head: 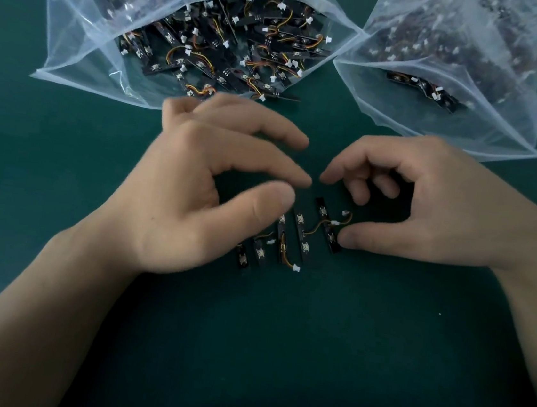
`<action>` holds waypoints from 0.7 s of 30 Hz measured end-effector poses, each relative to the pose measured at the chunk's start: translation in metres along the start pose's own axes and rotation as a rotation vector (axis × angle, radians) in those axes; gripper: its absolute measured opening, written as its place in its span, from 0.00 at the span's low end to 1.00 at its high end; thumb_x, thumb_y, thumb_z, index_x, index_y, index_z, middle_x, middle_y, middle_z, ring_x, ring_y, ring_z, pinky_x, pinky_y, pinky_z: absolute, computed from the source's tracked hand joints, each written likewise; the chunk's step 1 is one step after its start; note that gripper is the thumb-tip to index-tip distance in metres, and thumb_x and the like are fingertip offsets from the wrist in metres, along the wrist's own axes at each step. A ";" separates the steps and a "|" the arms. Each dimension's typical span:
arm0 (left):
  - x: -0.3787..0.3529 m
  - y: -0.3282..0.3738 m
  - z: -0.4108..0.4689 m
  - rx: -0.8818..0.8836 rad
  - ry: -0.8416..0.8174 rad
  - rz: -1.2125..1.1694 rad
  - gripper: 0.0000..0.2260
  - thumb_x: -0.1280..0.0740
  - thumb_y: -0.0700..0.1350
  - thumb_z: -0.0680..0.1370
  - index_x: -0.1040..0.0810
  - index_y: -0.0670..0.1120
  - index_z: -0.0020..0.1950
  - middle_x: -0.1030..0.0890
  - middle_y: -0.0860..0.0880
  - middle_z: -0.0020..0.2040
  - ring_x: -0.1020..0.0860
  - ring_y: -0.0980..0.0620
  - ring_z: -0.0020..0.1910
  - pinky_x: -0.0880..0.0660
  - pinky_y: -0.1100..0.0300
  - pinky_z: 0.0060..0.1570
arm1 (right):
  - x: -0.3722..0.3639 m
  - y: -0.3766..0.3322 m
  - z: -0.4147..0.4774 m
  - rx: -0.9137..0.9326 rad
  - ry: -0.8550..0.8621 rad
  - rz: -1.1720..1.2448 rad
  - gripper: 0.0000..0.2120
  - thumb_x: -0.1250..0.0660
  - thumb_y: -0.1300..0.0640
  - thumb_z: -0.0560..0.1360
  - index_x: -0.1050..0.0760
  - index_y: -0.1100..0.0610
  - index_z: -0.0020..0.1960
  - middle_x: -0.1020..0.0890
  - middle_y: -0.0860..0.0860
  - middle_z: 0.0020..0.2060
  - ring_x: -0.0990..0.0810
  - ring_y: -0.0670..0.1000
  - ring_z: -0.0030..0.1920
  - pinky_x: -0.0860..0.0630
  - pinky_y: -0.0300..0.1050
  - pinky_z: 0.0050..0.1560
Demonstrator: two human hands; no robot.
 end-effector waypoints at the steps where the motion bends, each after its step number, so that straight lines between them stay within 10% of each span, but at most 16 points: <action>1: 0.007 -0.001 0.000 0.005 0.069 -0.016 0.13 0.36 0.53 0.80 0.12 0.52 0.54 0.17 0.52 0.62 0.21 0.48 0.65 0.33 0.31 0.66 | 0.001 0.000 0.000 0.001 0.008 0.005 0.22 0.22 0.39 0.65 0.21 0.37 0.57 0.20 0.43 0.43 0.25 0.52 0.39 0.30 0.37 0.37; 9: 0.050 -0.029 -0.015 0.300 0.541 0.237 0.12 0.34 0.45 0.78 0.17 0.63 0.48 0.21 0.60 0.62 0.32 0.55 0.69 0.41 0.54 0.67 | 0.010 0.009 0.001 0.005 0.179 0.175 0.09 0.30 0.60 0.73 0.18 0.46 0.49 0.20 0.45 0.36 0.29 0.50 0.30 0.31 0.36 0.33; 21: 0.037 -0.050 -0.010 0.474 0.375 0.331 0.13 0.36 0.49 0.79 0.16 0.57 0.59 0.22 0.63 0.63 0.32 0.56 0.68 0.48 0.52 0.58 | 0.024 -0.007 0.044 0.084 0.470 -0.163 0.07 0.30 0.58 0.77 0.19 0.52 0.55 0.22 0.46 0.30 0.24 0.47 0.30 0.25 0.46 0.35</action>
Point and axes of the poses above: each hand's wrist, its own z-axis towards the middle knuckle, its own x-axis out of the back of the hand, y = z × x, the point moved 10 cm from there along z, towards the middle knuckle
